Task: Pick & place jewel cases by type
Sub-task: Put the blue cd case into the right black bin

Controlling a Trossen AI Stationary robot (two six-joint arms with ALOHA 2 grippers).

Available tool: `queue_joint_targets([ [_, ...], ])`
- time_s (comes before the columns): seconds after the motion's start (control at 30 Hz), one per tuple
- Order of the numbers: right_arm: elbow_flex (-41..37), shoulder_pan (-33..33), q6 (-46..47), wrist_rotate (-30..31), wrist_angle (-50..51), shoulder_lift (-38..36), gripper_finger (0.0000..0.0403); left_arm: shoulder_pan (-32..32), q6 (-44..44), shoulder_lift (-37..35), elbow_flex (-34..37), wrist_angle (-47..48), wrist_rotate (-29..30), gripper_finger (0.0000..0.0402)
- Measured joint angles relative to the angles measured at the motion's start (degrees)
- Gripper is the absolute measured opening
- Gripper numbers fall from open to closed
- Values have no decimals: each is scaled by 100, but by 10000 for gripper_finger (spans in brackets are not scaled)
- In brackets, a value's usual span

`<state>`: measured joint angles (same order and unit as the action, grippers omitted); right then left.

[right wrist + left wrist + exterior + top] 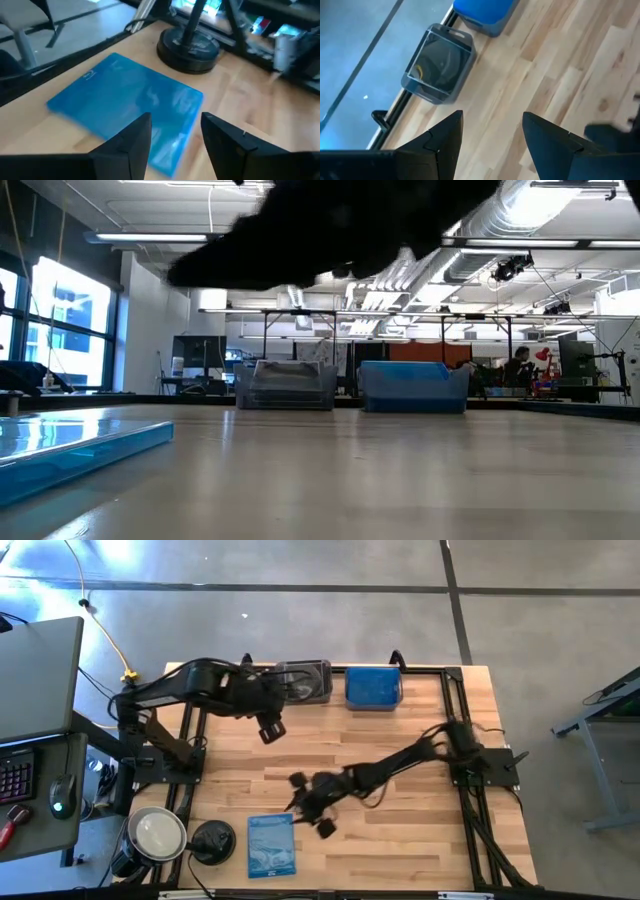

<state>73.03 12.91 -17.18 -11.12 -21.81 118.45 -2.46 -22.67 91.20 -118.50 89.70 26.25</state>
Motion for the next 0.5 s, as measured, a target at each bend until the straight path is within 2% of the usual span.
queue_joint_targets([
  [0.1,871,67,205,23,696,775,167,-164,-277,-66,0,43,68,201],
  [0.27,2207,120,195,97,1810,1787,161,-509,-609,-104,4,29,-157,201],
  [0.37,2691,164,232,480,2700,2039,155,-791,-720,-96,4,27,-154,201],
  [0.5,2833,182,222,1292,3927,1985,147,-1121,-747,-96,7,31,-111,201],
])
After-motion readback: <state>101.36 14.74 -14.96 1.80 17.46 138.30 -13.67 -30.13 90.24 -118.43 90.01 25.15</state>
